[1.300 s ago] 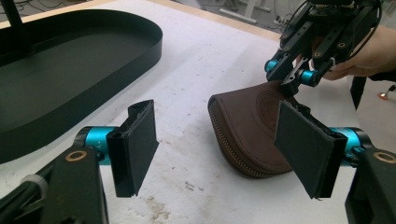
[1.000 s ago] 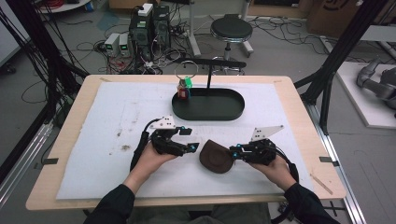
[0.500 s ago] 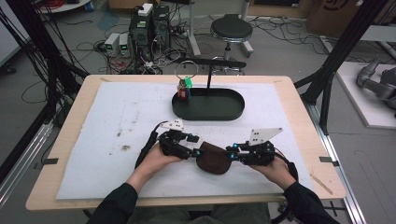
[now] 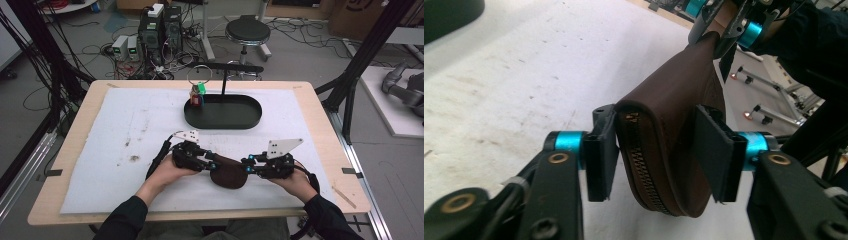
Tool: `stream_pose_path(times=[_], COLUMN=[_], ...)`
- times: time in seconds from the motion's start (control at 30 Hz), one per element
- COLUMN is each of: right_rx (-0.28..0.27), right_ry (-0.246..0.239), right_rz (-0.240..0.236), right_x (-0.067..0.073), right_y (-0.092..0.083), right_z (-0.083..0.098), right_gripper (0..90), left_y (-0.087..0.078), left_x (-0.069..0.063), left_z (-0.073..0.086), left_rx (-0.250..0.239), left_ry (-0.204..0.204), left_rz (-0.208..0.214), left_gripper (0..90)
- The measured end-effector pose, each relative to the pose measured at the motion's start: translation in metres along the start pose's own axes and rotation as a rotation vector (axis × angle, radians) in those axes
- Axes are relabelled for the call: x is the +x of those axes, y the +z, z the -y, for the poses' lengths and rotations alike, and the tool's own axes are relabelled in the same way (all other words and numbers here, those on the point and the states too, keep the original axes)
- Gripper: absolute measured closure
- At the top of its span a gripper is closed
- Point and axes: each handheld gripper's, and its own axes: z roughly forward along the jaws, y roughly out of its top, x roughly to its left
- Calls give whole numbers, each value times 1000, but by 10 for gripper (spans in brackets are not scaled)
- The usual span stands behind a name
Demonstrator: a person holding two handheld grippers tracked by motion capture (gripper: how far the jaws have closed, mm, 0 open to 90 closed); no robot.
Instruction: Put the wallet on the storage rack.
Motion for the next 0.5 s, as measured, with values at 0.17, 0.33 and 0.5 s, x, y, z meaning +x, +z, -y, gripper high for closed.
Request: stream_pose_path(times=[0.17,0.33,0.5], right_rx=[0,-37,-39], right_ry=[2,78,189], right_rz=[-33,-66,-88], right_x=[-2,-10,-18], right_y=[-1,-6,-5], right_z=[2,5,13], right_gripper=[751,532,401], left_y=[-1,-2,-4], left_x=[-4,-11,-15], left_z=[-1,-1,1], left_rx=[-5,-56,-77], left_ry=[37,62,72], left_rz=[-14,-33,-48], left_gripper=[587,629,645])
